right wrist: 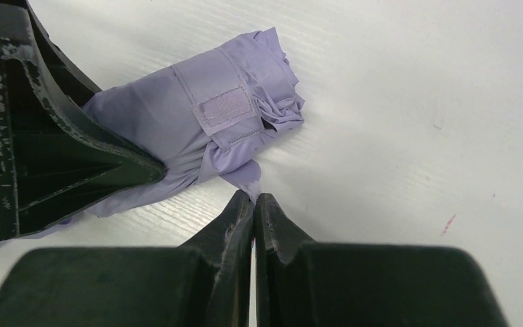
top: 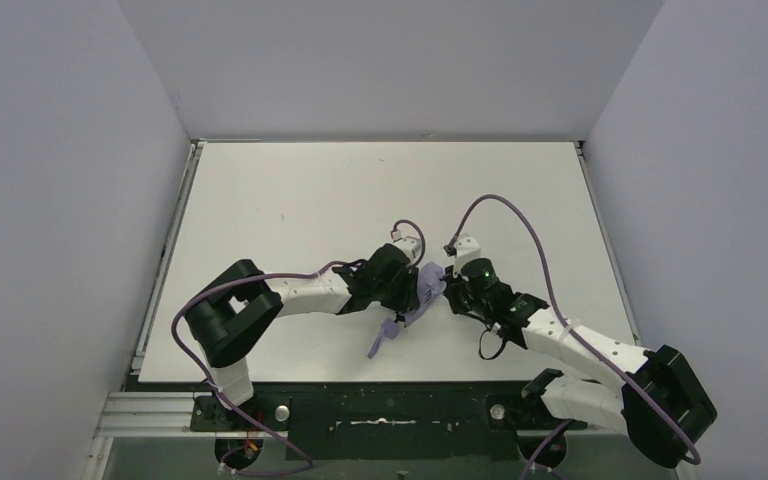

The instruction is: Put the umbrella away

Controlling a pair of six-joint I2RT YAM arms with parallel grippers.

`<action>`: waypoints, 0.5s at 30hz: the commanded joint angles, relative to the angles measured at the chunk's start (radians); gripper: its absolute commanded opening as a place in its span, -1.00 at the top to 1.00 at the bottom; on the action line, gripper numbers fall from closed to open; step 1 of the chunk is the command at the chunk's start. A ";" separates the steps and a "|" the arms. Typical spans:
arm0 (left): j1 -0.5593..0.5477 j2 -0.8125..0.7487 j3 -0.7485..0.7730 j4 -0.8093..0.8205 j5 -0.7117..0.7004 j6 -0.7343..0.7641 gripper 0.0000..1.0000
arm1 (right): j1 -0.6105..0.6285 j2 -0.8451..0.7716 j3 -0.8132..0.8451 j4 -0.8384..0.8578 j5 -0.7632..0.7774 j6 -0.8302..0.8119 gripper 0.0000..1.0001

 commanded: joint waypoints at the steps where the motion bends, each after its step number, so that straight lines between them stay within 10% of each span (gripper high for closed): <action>1: 0.016 0.084 -0.077 -0.335 -0.163 0.098 1.00 | -0.050 0.002 0.063 0.239 0.052 -0.133 1.00; 15: 0.007 0.103 -0.062 -0.336 -0.125 0.121 1.00 | -0.111 0.041 0.057 0.365 -0.233 -0.401 1.00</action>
